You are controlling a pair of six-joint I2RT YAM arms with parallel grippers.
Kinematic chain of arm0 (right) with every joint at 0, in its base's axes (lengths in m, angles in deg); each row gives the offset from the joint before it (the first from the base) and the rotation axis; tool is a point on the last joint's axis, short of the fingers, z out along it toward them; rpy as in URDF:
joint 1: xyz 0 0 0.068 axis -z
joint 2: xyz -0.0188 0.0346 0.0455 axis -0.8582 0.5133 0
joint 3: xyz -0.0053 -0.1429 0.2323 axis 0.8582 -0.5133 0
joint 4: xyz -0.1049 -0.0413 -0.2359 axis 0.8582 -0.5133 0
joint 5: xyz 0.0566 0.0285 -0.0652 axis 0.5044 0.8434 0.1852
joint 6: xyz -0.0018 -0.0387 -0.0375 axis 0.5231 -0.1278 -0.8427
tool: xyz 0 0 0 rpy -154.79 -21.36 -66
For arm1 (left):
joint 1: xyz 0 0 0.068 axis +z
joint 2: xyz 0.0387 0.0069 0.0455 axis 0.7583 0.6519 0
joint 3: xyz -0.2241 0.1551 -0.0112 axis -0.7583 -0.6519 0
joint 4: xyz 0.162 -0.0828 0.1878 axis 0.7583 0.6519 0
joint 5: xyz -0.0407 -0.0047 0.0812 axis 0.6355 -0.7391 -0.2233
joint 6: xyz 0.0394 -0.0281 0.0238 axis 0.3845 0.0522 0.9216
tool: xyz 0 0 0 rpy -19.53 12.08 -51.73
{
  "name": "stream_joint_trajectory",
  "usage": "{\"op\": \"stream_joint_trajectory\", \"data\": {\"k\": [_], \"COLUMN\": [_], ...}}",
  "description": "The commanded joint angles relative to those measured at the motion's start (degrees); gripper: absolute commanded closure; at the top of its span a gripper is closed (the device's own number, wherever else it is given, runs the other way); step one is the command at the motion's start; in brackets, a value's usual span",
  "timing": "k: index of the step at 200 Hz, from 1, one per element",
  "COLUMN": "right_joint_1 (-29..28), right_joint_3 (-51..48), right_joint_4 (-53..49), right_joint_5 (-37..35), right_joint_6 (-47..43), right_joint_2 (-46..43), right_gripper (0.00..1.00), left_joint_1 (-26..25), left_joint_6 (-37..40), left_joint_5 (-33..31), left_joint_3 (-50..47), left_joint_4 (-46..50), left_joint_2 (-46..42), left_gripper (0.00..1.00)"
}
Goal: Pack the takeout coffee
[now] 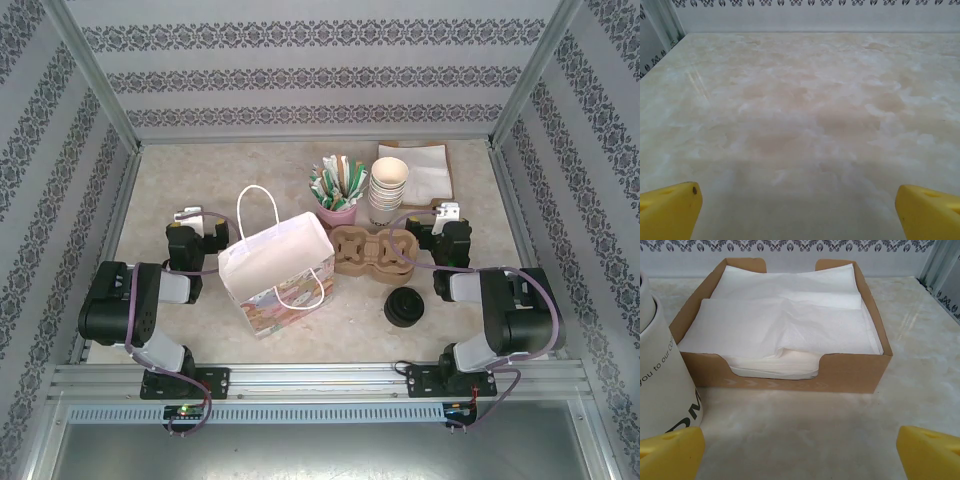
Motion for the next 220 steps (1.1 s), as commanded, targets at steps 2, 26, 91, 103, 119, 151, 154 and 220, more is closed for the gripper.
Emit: {"op": "stream_joint_trajectory", "data": {"k": [2,26,91,103,119,151,154,220], "right_joint_1": [0.1,0.1,0.1,0.1,0.1,0.1,0.1,0.0], "right_joint_3": [1.2,1.2,1.2,1.2,1.2,1.1,1.1,5.3], "right_joint_4": [0.8,0.8,0.8,0.8,0.8,0.8,0.8,-16.5], "right_joint_5": [1.1,1.1,1.1,1.1,1.1,1.0,1.0,-4.1], "right_joint_6": [-0.1,-0.1,0.0,0.0,0.0,0.0,-0.1,-0.1], "right_joint_2": [0.2,0.2,0.2,0.3,0.2,0.2,0.2,-9.4], "right_gripper": [0.02,0.02,0.02,0.02,0.02,0.02,0.02,0.02], "left_joint_1": [-0.5,-0.5,-0.5,-0.5,-0.5,-0.4,-0.4,-0.5], "left_joint_6": [1.1,1.1,1.0,0.9,0.9,0.8,0.8,-1.3], "left_joint_5": [0.9,0.9,0.6,0.6,0.6,0.8,0.8,-5.1], "left_joint_3": [0.9,0.9,1.0,0.9,0.9,0.9,0.9,4.3], "left_joint_4": [0.3,0.3,0.3,0.3,0.3,0.3,0.3,15.1], "left_joint_2": [0.5,0.4,0.5,0.5,0.5,0.5,0.5,-10.1], "left_gripper": [0.0,0.0,0.0,0.0,0.0,0.0,0.0,0.0]}}
